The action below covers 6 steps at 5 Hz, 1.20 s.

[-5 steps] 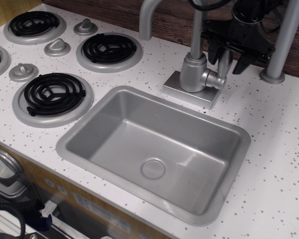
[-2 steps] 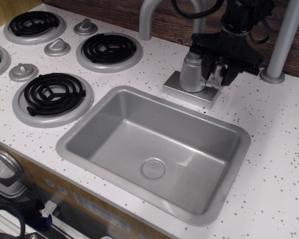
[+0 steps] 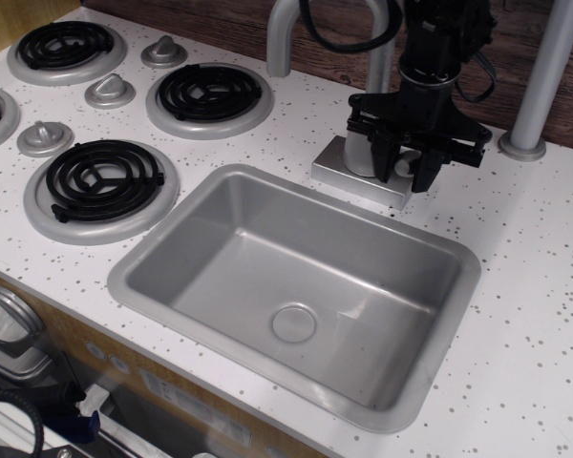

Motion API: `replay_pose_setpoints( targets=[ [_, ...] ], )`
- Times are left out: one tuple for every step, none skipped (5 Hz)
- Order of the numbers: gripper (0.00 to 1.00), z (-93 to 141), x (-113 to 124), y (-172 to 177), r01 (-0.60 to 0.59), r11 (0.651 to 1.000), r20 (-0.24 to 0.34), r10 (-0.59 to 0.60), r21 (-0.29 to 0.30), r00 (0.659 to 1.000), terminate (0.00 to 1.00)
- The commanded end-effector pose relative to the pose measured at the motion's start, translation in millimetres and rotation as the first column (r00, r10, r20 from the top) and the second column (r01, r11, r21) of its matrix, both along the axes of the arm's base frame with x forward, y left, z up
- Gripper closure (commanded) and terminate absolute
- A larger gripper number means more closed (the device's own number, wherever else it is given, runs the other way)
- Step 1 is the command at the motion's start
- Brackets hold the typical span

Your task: Lever vertical to front

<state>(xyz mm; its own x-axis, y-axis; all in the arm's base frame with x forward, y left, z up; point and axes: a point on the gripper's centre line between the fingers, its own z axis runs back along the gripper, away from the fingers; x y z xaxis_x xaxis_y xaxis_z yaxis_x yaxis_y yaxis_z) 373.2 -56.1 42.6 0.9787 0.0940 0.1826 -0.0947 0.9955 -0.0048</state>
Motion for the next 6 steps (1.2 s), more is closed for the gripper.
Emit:
replay_pose_setpoints(
  targets=[
    [1.0, -6, 3, -2, 0.017, 0.999, 0.025, -0.016, -0.032, 1.0, 0.0],
    [1.0, -9, 2, -2, 0.023, 0.999, 0.03, -0.023, -0.027, 0.999, 0.0],
    [0.0, 5, -1, -6, 0.007, 1.0, 0.024, -0.007, -0.002, 1.0, 0.0],
    [0.0, 20, -11, -11, -0.029, 0.999, 0.007, 0.029, 0.028, 1.0, 0.0],
    [0.0, 33, -27, -10, -0.052, 0.997, -0.019, 0.054, 0.054, 0.998, 0.0],
    [0.0, 35, -41, -9, -0.063, 0.996, -0.012, 0.063, 0.063, 0.998, 1.0]
  ],
)
